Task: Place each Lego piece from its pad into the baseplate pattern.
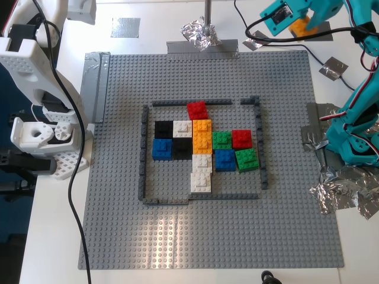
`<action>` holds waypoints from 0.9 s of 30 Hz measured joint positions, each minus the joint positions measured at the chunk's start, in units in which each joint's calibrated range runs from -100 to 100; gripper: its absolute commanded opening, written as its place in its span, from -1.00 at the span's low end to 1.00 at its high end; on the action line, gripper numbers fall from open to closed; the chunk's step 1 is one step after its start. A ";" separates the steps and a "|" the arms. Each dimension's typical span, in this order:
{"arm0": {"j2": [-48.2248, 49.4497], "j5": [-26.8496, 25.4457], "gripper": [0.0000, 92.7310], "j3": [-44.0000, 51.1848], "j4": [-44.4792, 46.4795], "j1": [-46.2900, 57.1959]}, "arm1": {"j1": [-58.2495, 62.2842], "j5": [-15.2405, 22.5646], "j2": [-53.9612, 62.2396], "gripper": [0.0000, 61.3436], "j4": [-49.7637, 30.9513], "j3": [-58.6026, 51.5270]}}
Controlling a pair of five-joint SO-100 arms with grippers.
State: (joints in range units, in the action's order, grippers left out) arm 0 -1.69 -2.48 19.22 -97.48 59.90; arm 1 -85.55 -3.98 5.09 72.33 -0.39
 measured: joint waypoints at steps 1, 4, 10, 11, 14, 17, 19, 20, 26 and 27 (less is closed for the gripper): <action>1.18 0.00 -1.00 -1.17 0.26 -0.96 | -0.09 0.10 0.00 -0.99 0.00 0.00; 3.38 0.05 -1.00 -3.22 -0.09 -2.81 | -0.09 0.05 0.00 -0.99 0.00 0.00; 8.96 0.00 -1.00 -8.20 0.00 -7.84 | -0.09 -0.05 0.00 -0.99 0.00 0.97; 9.81 0.00 -1.00 -8.78 -0.09 -8.66 | -0.09 -0.05 0.00 -0.99 0.00 0.97; 12.34 0.00 -1.00 -10.93 0.00 -11.39 | -0.09 0.05 0.00 -0.99 0.80 0.97; 15.22 0.05 -1.00 -12.98 -1.30 -15.24 | -0.09 0.15 0.00 -0.99 1.13 0.97; 17.08 0.47 -1.00 -14.63 -1.30 -16.72 | -0.09 0.20 0.00 -0.99 1.13 0.97; 17.41 0.47 -1.00 -14.73 -1.74 -17.39 | -0.09 0.20 0.00 -0.99 1.13 0.97; 21.81 0.47 -1.00 -17.17 -1.83 -24.20 | -0.09 0.15 0.00 -0.99 1.13 0.97; 22.32 0.68 -1.00 -17.27 -1.83 -25.23 | -0.09 0.20 0.00 -0.99 1.13 0.97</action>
State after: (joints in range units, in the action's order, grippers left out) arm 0 20.63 -1.80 1.95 -99.30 34.67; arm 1 -85.64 -3.79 5.09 73.45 0.58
